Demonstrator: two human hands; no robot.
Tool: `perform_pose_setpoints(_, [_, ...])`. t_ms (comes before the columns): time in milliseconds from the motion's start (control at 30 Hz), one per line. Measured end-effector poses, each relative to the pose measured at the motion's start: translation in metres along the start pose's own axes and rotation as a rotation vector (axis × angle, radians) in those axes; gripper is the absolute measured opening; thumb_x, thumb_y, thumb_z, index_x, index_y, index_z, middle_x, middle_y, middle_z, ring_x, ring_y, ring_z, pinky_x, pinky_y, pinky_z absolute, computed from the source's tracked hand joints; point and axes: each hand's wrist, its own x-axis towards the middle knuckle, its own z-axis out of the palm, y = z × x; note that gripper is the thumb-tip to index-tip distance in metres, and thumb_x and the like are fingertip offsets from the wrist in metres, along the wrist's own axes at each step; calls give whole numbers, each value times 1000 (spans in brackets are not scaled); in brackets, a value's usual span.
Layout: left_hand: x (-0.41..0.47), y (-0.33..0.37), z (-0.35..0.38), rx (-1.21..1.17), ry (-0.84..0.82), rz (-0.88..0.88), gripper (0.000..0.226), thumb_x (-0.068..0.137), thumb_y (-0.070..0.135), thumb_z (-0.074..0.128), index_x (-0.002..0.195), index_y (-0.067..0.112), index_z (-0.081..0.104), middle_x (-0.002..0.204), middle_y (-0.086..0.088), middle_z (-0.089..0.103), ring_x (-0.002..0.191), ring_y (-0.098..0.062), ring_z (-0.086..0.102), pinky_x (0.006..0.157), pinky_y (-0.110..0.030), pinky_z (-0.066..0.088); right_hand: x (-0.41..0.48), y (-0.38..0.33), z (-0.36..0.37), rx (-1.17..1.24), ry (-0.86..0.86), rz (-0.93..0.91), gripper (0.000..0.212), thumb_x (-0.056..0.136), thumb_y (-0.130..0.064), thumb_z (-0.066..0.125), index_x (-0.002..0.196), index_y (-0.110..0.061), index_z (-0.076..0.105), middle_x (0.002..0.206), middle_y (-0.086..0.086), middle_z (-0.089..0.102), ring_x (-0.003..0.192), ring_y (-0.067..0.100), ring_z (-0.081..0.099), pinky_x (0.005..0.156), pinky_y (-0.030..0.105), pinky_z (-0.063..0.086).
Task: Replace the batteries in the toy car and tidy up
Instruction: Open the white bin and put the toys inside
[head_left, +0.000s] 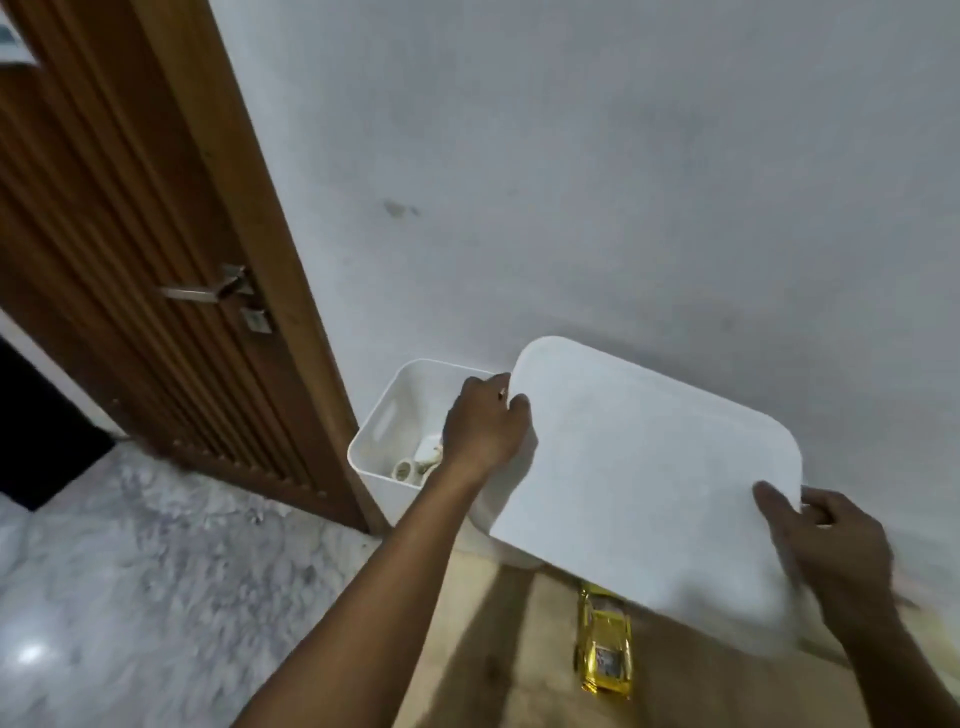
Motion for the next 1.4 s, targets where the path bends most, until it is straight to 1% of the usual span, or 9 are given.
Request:
perform_pose_setpoints(167, [48,-66,-65,45,80,-140,23,89,26,52,71,11,49,73,-2,53,71,-26,56,53,-28,32,5,-58,81,-22,-253,-105,34,83,-45,72,94,-14,67,82,3,69,74,19,65,62,29,47])
perform_pose_setpoints(367, [90,-123,-92,108,64,-214,25,92,22,53,91,-2,60,101,-25,66,96,-41,64,70,-40,49,15,-86,159,-88,-382,-91,36,76,-46,75,87,-14,67,82,4,73,75,23,70,74,38,59])
perform_pose_setpoints(500, [111,-146,-84,121,22,-236,16,91,16,53,81,4,57,110,-28,65,89,-37,61,71,-41,47,21,-88,182,-126,-388,-63,32,73,-43,75,81,-14,66,82,3,72,76,23,70,77,44,61])
perform_pose_setpoints(567, [121,-159,-76,108,-12,-265,16,91,13,52,85,-1,58,113,-29,63,101,-43,62,81,-45,52,24,-87,188,-157,-383,-45,29,73,-40,75,78,-13,66,80,3,71,76,24,70,76,42,61])
perform_pose_setpoints(667, [129,-173,-67,102,-60,-283,13,90,12,50,81,6,57,110,-22,65,103,-39,63,88,-44,53,27,-85,194,-198,-370,-45,30,73,-40,74,79,-12,64,83,4,70,80,26,69,77,40,59])
perform_pose_setpoints(800, [136,-182,-63,55,-69,-299,11,79,19,49,69,13,48,87,-10,59,83,-29,57,75,-39,48,28,-82,198,-218,-351,-42,31,79,-36,74,94,-13,60,92,3,65,89,24,64,82,35,54])
perform_pose_setpoints(967, [133,-185,-65,-74,-43,-277,34,82,17,52,108,19,73,99,-2,73,95,-26,68,90,-41,58,25,-69,200,-181,-301,-3,35,82,-33,69,109,-12,66,99,4,72,93,25,66,88,37,54])
perform_pose_setpoints(1167, [133,-185,-67,-167,-80,-277,36,76,24,51,100,38,73,79,6,73,89,-23,71,88,-40,59,15,-59,201,-100,-261,9,33,89,-27,64,116,-10,63,107,8,70,98,28,64,86,36,50])
perform_pose_setpoints(1400, [133,-187,-62,-141,-132,-287,43,86,24,46,118,32,72,102,3,74,102,-24,69,98,-42,55,19,-66,208,-154,-281,-25,36,93,-26,59,123,-6,60,118,11,66,94,24,58,82,32,45])
